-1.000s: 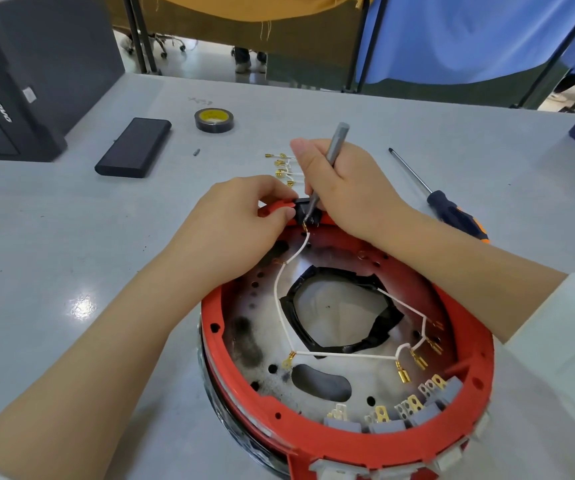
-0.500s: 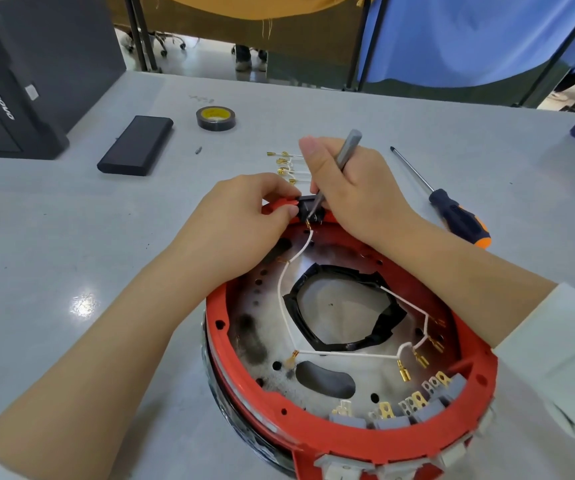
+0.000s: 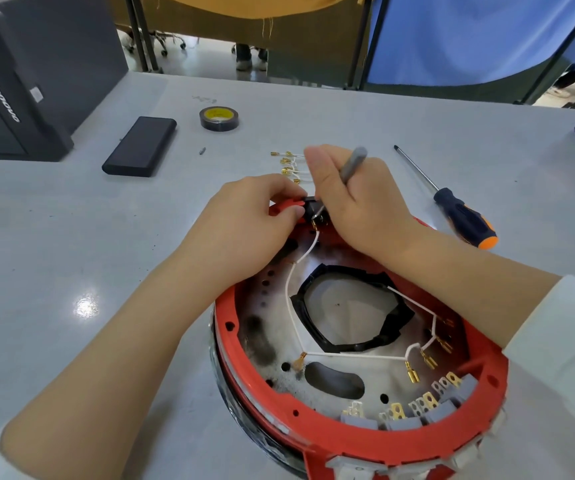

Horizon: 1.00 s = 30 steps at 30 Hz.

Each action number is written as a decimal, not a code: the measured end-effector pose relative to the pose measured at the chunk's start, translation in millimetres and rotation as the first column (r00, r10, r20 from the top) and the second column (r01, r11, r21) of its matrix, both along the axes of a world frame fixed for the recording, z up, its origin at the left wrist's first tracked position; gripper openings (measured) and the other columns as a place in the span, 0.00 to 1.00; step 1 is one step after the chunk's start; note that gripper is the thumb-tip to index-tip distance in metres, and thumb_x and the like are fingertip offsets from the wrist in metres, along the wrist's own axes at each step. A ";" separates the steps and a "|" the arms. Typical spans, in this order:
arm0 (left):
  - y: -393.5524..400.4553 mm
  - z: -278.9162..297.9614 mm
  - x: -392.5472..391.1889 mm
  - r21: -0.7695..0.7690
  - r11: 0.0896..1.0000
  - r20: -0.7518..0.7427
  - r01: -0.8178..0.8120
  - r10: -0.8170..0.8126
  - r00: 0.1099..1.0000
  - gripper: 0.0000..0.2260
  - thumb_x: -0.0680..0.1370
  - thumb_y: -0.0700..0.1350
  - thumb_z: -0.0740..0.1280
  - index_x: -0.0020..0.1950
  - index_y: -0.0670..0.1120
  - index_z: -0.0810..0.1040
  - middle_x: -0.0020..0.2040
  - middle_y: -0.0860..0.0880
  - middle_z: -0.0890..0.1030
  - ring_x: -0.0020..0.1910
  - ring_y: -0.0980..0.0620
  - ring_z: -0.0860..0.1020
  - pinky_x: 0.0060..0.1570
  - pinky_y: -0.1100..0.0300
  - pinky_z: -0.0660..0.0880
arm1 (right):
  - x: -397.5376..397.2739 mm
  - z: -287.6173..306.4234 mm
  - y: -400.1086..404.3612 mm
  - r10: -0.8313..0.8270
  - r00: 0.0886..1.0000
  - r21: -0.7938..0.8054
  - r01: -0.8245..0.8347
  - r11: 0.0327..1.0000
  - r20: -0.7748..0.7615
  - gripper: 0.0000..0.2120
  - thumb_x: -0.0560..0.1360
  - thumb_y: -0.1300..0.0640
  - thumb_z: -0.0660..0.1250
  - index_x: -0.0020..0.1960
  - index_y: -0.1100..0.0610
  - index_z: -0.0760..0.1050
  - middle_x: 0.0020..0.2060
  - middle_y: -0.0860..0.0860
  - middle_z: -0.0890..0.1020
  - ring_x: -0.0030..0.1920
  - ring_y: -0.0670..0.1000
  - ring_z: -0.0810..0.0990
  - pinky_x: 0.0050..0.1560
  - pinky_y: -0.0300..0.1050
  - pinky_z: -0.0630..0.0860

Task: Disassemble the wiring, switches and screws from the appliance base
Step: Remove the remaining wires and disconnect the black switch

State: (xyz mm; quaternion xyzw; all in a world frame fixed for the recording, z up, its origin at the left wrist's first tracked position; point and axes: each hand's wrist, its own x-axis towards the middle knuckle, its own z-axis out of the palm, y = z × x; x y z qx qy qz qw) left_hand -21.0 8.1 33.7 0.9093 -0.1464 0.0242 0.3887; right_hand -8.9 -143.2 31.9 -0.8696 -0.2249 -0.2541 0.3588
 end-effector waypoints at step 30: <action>-0.7 2.7 -1.4 -0.006 1.000 -0.026 -0.015 0.015 1.000 0.09 0.78 0.48 0.65 0.56 0.57 0.80 0.47 0.63 0.79 0.46 0.65 0.78 0.48 0.67 0.72 | 11.7 7.9 -1.2 -0.006 0.981 0.069 0.020 0.997 -0.192 0.24 0.82 0.48 0.55 0.32 0.61 0.68 0.25 0.50 0.74 0.29 0.49 0.73 0.36 0.46 0.71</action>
